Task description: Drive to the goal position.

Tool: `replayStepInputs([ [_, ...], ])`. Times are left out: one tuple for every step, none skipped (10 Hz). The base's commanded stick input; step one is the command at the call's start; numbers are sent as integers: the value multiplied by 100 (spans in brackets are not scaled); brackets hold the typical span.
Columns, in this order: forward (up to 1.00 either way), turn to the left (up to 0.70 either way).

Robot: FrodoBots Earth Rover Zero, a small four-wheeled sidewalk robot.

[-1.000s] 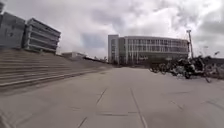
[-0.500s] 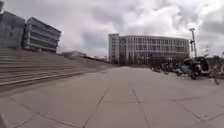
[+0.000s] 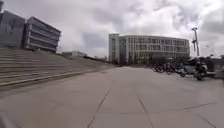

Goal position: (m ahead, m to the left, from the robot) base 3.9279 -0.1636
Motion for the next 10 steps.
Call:
replayStepInputs([
  [70,0],
  [70,0],
  [70,-2],
  [70,-6],
  [70,-5],
  [70,-3],
  [70,-1],
  [70,-5],
  [70,-9],
  [70,-6],
])
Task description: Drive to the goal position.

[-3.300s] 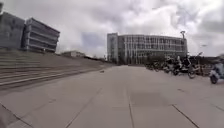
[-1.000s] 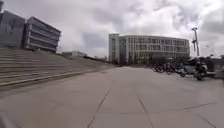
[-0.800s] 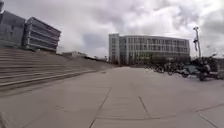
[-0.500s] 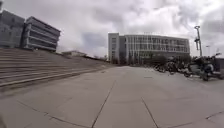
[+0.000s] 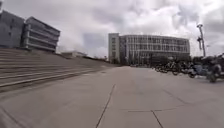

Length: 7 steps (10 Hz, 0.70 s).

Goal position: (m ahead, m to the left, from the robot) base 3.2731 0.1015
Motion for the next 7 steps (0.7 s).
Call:
replayStepInputs([
  [70,-2],
  [70,-6],
  [70,-18],
  [70,-13],
  [70,-2],
  [70,0],
  [70,-1],
])
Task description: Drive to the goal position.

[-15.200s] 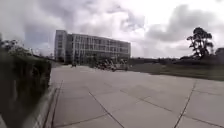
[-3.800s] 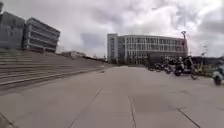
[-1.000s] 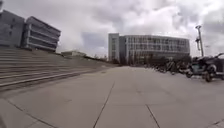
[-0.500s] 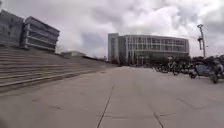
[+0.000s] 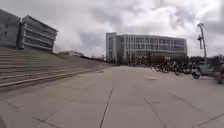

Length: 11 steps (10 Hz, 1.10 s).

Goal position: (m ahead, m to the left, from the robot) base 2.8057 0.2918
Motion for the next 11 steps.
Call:
replayStepInputs([
  [70,-4],
  [70,-6],
  [70,-8],
  [70,-7],
  [70,-6],
  [70,-5],
  [70,-4],
  [70,-4],
  [70,-3],
  [70,-2],
  [70,-1],
])
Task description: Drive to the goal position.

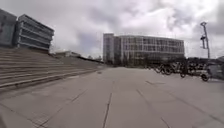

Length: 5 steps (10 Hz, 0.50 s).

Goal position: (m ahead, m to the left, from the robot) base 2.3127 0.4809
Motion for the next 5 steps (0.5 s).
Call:
replayStepInputs([
  [70,0],
  [70,0],
  [70,-1],
  [70,-2],
  [70,-1],
])
